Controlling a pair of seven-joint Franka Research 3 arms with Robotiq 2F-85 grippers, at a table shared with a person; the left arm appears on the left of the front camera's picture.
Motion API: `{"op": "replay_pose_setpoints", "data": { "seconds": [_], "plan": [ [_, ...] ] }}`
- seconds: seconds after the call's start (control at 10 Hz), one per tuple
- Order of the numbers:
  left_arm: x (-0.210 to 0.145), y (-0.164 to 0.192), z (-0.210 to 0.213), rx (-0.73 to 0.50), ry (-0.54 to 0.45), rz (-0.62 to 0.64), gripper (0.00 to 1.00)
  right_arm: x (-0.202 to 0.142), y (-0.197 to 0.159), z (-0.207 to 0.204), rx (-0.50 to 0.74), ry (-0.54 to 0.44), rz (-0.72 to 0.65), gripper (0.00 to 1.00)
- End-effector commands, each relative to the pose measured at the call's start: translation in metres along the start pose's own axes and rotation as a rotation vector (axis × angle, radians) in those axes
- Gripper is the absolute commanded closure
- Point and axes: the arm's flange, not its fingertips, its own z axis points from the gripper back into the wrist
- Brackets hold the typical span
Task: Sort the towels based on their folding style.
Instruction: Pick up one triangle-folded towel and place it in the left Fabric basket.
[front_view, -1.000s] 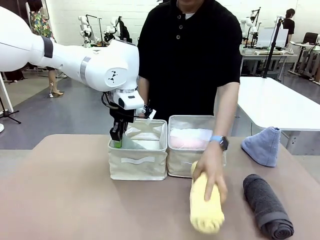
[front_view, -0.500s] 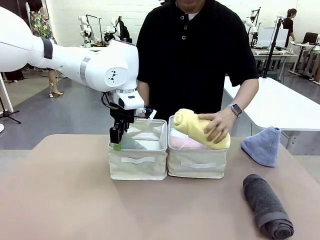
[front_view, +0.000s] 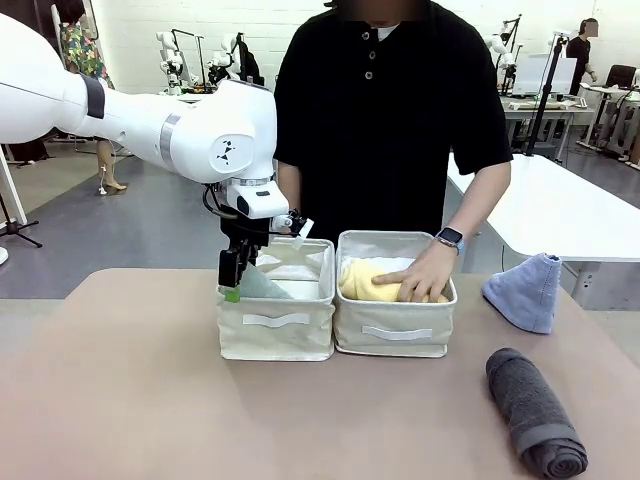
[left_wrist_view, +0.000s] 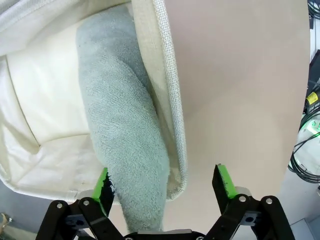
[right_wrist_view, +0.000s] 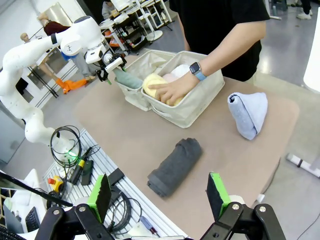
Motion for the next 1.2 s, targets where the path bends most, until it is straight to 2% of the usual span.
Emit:
{"op": "replay_pose_setpoints", "data": {
  "seconds": [0.0,0.2,0.3,0.5,0.6,0.8,1.1],
  "plan": [
    [-0.006,-0.006,0.0,-0.004,-0.03,-0.016,0.0,0.0,0.0,0.001,0.015,-0.021,0.013,0.0],
    [-0.008,-0.007,0.005,0.0,-0.034,-0.013,0.0,0.0,0.0,0.001,0.015,-0.021,0.013,0.0],
    [-0.016,-0.011,0.025,0.05,-0.079,-0.03,0.0,0.0,0.0,0.001,0.015,-0.021,0.013,0.0],
    [-0.066,-0.031,0.087,0.103,-0.27,0.035,0.0,0.0,0.0,0.001,0.015,-0.021,0.013,0.0],
    [-0.099,-0.051,0.12,0.108,-0.398,0.029,0.0,0.0,0.0,0.001,0.015,-0.021,0.013,0.0],
    [-0.173,-0.1,0.169,0.169,-0.565,0.064,0.0,0.0,0.0,0.001,0.015,-0.021,0.013,0.0],
    [-0.234,-0.144,0.173,0.229,-0.636,0.161,0.0,0.0,0.0,0.001,0.015,-0.021,0.013,0.0]
  ]
}}
